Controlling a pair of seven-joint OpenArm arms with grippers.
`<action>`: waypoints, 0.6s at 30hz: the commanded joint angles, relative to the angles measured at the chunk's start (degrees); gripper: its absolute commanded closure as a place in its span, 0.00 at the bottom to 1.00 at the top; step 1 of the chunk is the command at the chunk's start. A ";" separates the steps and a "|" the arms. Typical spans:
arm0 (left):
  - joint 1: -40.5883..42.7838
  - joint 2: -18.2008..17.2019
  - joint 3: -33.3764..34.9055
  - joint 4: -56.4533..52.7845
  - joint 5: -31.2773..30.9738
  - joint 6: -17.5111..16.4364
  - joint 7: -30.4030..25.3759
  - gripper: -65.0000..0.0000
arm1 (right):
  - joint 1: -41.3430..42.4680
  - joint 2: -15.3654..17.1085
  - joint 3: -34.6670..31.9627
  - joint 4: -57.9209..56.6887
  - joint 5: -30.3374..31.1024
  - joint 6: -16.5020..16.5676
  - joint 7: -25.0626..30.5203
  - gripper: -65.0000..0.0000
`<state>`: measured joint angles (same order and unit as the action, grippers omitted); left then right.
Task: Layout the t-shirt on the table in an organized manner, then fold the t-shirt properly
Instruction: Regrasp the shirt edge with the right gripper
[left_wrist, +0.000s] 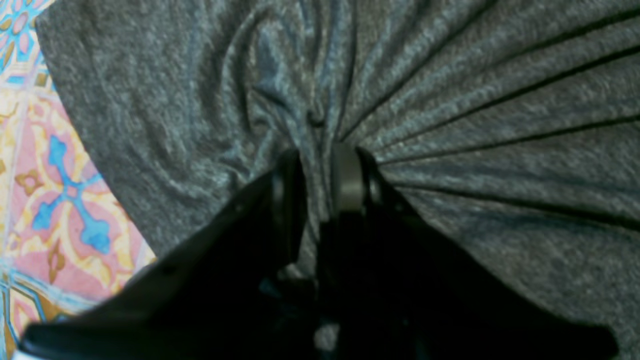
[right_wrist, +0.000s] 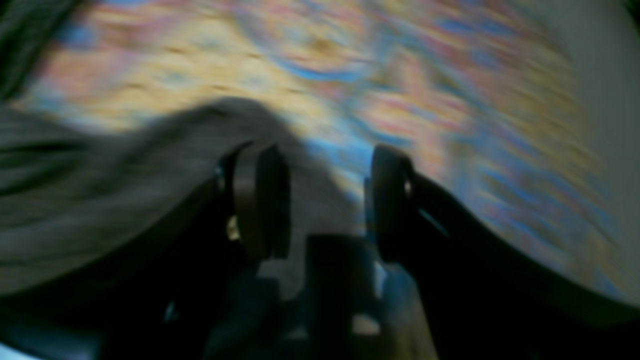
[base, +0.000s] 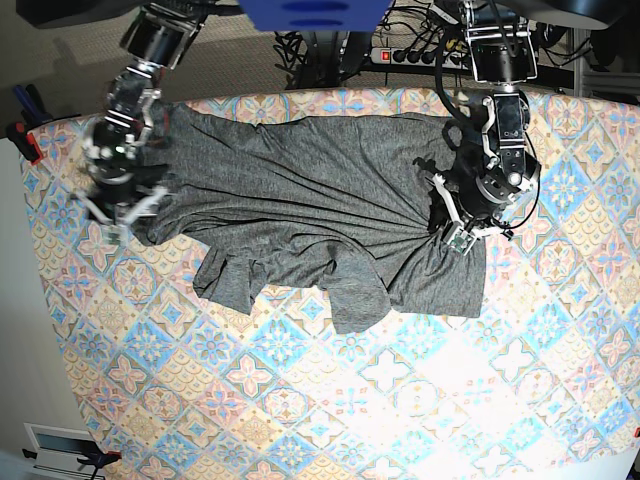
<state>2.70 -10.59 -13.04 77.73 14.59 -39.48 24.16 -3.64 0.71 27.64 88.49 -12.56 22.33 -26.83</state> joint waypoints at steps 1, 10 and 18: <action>2.27 -0.71 0.07 -1.65 9.98 -0.52 12.89 0.82 | 0.43 0.74 0.19 0.52 0.12 -0.57 0.94 0.56; 2.18 -0.71 0.07 -1.65 9.98 -0.52 13.24 0.82 | 0.69 0.74 0.01 -6.69 0.12 -0.57 5.69 0.56; 2.27 -0.71 0.07 -1.56 9.98 -0.52 13.33 0.82 | 0.52 0.74 0.01 -13.89 0.12 -0.48 9.38 0.56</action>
<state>2.70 -10.59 -13.02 77.73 14.59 -39.44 24.25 -3.22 1.74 28.03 75.35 -9.82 21.30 -12.40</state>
